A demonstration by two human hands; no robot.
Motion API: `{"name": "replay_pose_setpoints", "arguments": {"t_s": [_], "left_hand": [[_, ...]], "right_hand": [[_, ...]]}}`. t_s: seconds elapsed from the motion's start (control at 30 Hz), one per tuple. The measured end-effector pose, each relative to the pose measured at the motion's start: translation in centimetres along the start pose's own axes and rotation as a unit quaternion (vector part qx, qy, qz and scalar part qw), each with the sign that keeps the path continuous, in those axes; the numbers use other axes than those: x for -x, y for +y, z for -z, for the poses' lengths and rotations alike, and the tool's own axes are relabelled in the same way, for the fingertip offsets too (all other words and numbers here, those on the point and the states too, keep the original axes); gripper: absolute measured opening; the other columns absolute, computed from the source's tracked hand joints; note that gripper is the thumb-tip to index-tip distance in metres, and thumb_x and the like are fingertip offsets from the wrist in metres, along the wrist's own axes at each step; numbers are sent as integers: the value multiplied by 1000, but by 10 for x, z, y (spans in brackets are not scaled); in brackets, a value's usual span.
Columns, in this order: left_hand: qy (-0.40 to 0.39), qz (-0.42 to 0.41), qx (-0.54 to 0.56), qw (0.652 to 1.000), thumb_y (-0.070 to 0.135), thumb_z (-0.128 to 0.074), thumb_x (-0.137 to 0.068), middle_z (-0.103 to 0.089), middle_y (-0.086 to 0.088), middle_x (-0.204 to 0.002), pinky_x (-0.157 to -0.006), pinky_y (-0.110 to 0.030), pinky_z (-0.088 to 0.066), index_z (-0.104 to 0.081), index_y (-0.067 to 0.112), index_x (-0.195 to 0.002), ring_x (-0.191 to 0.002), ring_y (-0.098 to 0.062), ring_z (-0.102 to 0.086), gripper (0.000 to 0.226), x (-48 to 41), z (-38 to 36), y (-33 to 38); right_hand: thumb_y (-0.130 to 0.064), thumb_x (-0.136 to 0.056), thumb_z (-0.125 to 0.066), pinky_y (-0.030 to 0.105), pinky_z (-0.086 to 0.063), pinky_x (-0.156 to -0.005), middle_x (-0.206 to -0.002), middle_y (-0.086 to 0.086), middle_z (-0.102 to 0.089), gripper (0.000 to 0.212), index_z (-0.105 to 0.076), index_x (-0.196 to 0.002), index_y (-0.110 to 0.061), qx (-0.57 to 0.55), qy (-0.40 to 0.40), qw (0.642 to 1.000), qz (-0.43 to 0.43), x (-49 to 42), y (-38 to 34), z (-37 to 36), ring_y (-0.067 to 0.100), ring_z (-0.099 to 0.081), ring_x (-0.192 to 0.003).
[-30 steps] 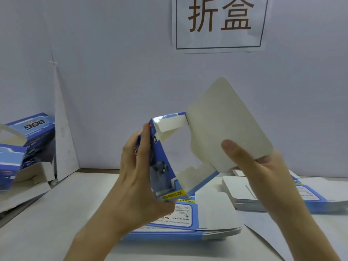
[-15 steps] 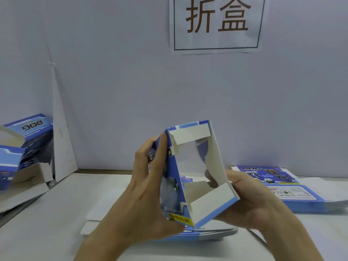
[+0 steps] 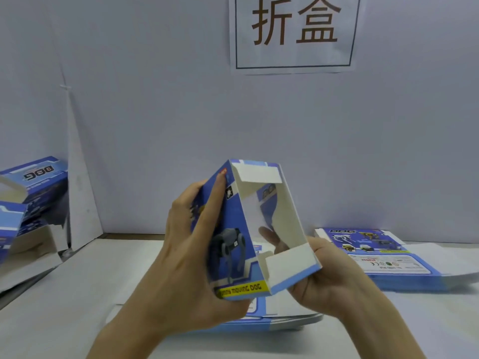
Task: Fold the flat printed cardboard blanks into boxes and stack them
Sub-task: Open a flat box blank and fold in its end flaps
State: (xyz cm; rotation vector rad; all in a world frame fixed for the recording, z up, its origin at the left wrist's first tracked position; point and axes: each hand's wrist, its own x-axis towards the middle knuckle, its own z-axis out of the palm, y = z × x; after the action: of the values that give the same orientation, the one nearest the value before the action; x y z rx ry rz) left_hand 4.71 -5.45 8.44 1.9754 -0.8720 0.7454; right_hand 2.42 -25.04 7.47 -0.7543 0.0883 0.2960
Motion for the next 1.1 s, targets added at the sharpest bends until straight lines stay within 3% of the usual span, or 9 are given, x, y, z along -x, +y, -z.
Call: {"name": "replay_pose_setpoints", "arguments": {"t_s": [0.1, 0.2, 0.3, 0.43, 0.6, 0.73, 0.8, 0.93, 1.1], "left_hand": [[-10, -99, -129, 987, 58, -79, -53, -26, -12, -144, -103, -9, -33, -10, 19, -153, -136, -15, -32, 128, 14, 11, -10], [10, -88, -123, 988, 65, -72, -58, -21, -5, -148, -100, -21, -41, -7, 31, -153, -133, -19, -37, 120, 17, 16, -11], [3, -88, -149, 985, 65, -70, -57, -22, -1, -146, -93, -36, -49, -11, 31, -153, -125, -20, -43, 117, 16, 14, -9], [-7, -73, -149, 986, 65, -69, -56, -23, 2, -144, -92, -37, -50, -10, 31, -152, -123, -19, -44, 118, 18, 13, -7], [-4, -75, -153, 985, 67, -68, -55, -21, 3, -144, -90, -33, -48, -9, 33, -152, -124, -17, -41, 118, 18, 12, -5], [-8, -73, -148, 986, 67, -67, -54, -17, 8, -145, -90, -25, -43, -6, 37, -152, -127, -9, -35, 119, 19, 8, -6], [-9, -70, -157, 985, 64, -71, -52, -16, 8, -146, -89, -24, -43, -5, 39, -151, -129, -9, -33, 122, 19, 7, -7], [-18, -74, -188, 979, 53, -77, -48, -15, 1, -148, -97, -56, -45, -7, 36, -151, -134, -17, -27, 126, 20, 2, -9], [-29, -69, -184, 980, 52, -76, -48, -11, 6, -148, -95, -60, -46, -5, 38, -150, -137, -17, -22, 125, 21, 0, -9]], "right_hand": [[-7, -62, -67, 30, -58, -51, -90, 20, -73, 29, -74, -88, 6, 19, 28, 998, 52, -3, -1, 1, 26, -71, -62], [-9, -81, -63, 27, -58, -51, -87, 9, -75, 22, -67, -102, -5, 60, 86, 966, 236, -1, -10, 5, 17, -71, -65], [-9, -87, -62, 26, -55, -55, -93, 0, -75, 28, -67, -112, -22, 175, 127, 892, 397, 7, -15, 9, 12, -70, -75], [-10, -89, -63, 26, -55, -56, -91, -12, -73, 34, -69, -112, -34, 232, 159, 832, 478, 10, -14, 8, 7, -66, -76], [-4, -93, -55, 38, -52, -77, -101, -17, -73, 45, -69, -105, -44, 287, 174, 777, 533, 8, -7, 7, 4, -63, -83], [-13, -94, -53, 30, -52, -68, -98, -12, -73, 33, -74, -104, -36, 263, 156, 806, 506, 12, -16, 9, 7, -62, -84], [-28, -91, -52, 24, -55, -64, -96, -8, -73, 26, -76, -102, -30, 176, 71, 872, 452, 16, -21, 7, 6, -64, -82], [-36, -80, -54, 28, -55, -75, -93, 0, -72, 31, -77, -88, -18, 22, -32, 946, 321, 18, -27, 4, 15, -67, -86], [-28, -79, -55, 29, -59, -63, -90, 4, -75, 27, -79, -84, -16, 70, -21, 963, 259, 15, -27, 8, 16, -72, -77]]}}
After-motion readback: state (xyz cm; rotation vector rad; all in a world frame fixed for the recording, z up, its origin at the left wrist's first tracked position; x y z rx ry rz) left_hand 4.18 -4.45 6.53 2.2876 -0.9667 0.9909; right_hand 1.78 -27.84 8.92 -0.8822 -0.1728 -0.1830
